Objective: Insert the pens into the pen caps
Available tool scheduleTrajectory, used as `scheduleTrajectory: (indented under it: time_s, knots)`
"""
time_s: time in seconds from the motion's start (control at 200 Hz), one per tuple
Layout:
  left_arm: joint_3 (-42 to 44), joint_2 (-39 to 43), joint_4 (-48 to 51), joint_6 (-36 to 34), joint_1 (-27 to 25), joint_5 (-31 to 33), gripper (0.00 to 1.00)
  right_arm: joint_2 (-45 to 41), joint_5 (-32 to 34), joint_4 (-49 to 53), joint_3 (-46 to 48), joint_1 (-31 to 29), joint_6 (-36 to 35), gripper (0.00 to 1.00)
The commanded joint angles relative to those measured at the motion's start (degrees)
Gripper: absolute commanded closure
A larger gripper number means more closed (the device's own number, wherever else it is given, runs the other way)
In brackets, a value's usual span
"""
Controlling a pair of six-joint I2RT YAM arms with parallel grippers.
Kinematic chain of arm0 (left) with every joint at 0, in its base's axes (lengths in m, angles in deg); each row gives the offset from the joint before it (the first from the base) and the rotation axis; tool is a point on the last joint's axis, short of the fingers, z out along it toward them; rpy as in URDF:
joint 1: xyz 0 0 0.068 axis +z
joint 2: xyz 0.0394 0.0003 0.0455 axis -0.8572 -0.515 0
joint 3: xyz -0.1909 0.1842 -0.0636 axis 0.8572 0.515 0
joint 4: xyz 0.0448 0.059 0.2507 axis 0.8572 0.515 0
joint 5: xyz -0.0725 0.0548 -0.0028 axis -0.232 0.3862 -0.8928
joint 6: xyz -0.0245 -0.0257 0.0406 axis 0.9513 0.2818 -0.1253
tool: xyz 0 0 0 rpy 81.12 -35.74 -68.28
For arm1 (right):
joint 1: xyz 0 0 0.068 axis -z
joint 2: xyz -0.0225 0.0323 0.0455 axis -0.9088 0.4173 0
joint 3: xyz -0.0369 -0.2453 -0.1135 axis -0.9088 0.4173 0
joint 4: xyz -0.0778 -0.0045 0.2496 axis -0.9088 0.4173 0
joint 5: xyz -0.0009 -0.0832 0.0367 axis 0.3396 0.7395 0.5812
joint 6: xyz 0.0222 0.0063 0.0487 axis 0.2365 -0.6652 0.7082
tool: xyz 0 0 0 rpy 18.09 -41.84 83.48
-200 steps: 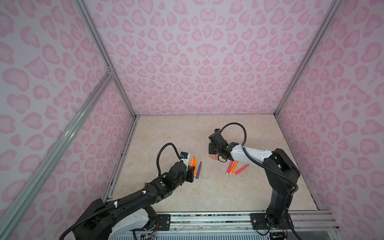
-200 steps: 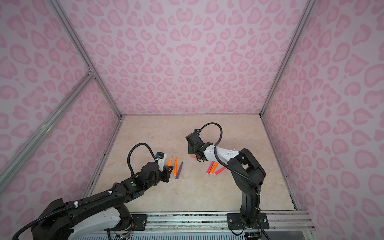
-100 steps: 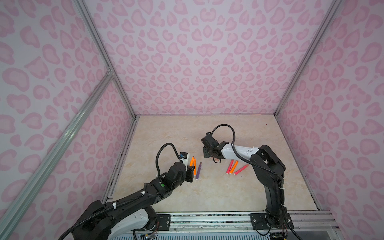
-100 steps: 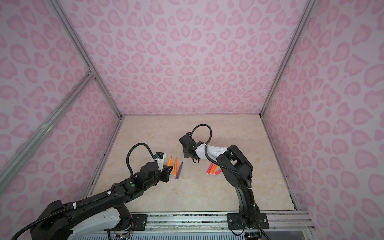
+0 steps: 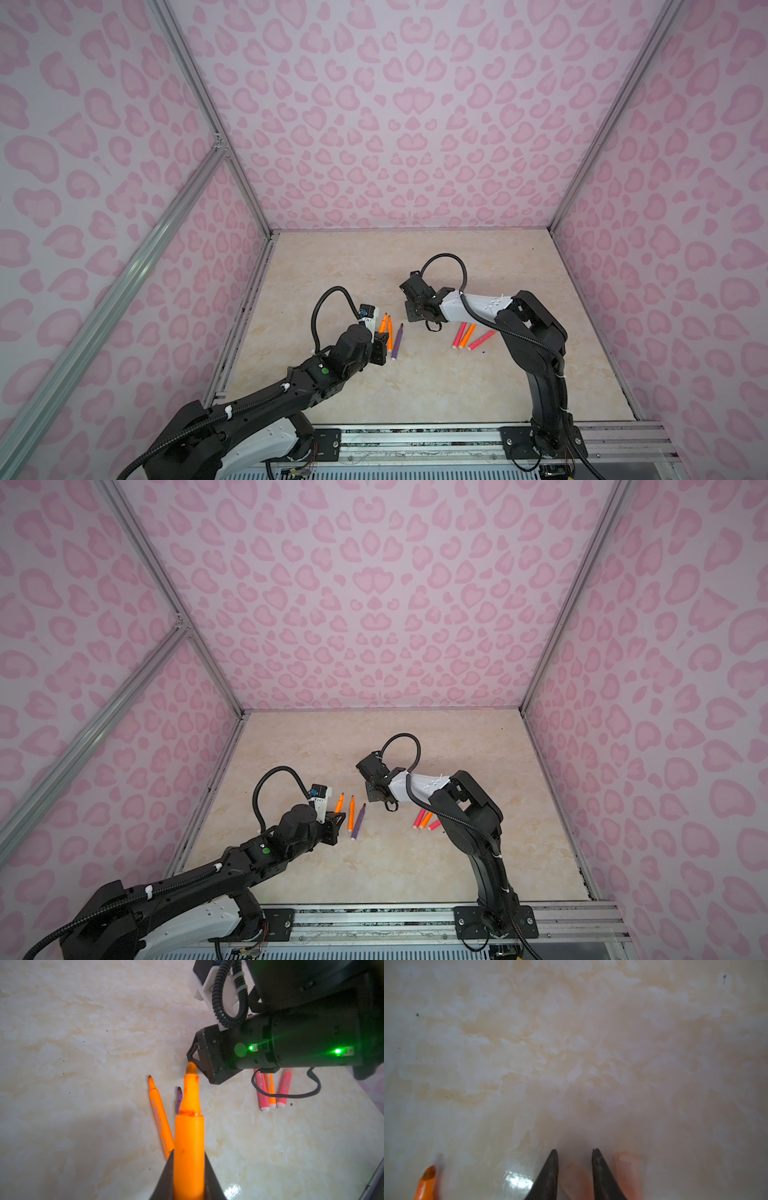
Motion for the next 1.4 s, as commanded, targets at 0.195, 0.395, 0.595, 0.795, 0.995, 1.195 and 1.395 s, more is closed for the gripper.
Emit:
scheduleTrajectory:
  time_s: [0.195, 0.395, 0.595, 0.795, 0.995, 1.195, 1.395]
  knots:
    - [0.05, 0.18, -0.57, 0.03, 0.0, -0.64, 0.96, -0.35, 4.22, 3.27, 0.48, -1.57, 1.35, 0.71]
    - [0.05, 0.44, -0.55, 0.14, 0.01, -0.93, 0.96, -0.08, 3.8, 4.24, 0.1, -1.72, 1.65, 0.69]
    - [-0.22, 0.09, -0.64, 0.12, 0.03, -1.13, 0.97, -0.54, 2.05, 4.25, 0.8, -2.25, 1.56, 0.67]
    - [-0.3, 0.09, -0.77, 0.12, 0.03, -1.31, 0.96, -0.86, 2.7, 5.02, 0.93, -2.56, 2.35, 0.7]
    - [-0.04, 0.66, -0.61, 0.22, 0.03, -1.37, 0.96, -0.3, 3.57, 5.15, 1.1, -2.53, 3.22, 0.79]
    - [0.04, 0.93, -0.58, 0.3, 0.03, -1.63, 0.97, 1.13, 4.03, 5.58, 0.23, -2.48, 3.72, 0.75]
    - [0.17, 1.62, -0.41, 0.21, 0.03, -2.15, 0.96, 1.7, 3.81, 5.41, 0.18, -2.37, 4.05, 0.78]
